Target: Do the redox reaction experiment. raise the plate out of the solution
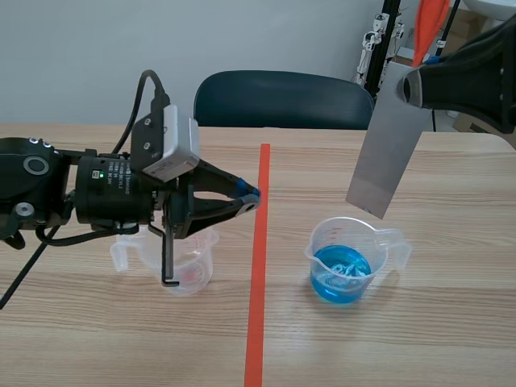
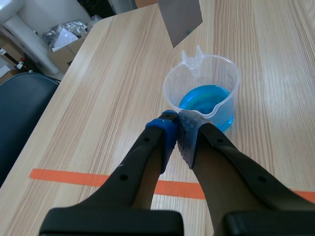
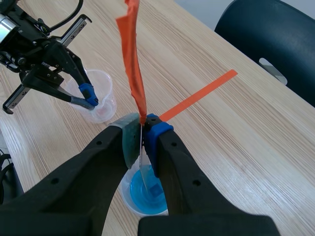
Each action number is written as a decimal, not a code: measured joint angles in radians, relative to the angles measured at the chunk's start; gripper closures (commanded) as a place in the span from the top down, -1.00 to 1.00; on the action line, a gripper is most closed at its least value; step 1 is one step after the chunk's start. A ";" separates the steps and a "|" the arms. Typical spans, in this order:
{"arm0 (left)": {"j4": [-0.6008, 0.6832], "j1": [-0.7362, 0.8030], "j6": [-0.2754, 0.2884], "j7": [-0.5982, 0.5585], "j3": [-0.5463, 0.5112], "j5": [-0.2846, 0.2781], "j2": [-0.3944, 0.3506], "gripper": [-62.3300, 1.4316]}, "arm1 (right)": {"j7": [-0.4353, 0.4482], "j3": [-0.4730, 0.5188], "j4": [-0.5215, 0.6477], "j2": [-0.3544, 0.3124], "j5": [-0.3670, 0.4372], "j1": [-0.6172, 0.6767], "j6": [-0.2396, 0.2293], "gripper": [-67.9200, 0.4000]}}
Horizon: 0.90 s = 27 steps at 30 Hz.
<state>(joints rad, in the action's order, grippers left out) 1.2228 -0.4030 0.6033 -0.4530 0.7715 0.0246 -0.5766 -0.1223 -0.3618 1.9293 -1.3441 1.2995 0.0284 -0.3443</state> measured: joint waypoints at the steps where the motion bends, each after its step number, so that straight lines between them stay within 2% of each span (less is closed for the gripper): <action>1: -0.010 -0.005 0.000 0.000 0.002 0.000 0.010 -0.87 | 0.000 0.000 0.000 0.000 0.000 0.000 0.000 -0.97; 18: -0.156 -0.103 0.025 0.001 0.053 0.000 0.128 -0.87 | -0.007 0.000 0.000 0.000 0.000 0.000 0.000 -0.97; 27: -0.169 -0.110 0.055 0.014 0.060 0.000 0.162 -0.87 | -0.007 0.000 0.000 0.000 0.000 0.000 0.000 -0.97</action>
<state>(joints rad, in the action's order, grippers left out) 1.0538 -0.5129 0.6586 -0.4389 0.8310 0.0246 -0.4145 -0.1295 -0.3618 1.9293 -1.3441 1.2995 0.0284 -0.3443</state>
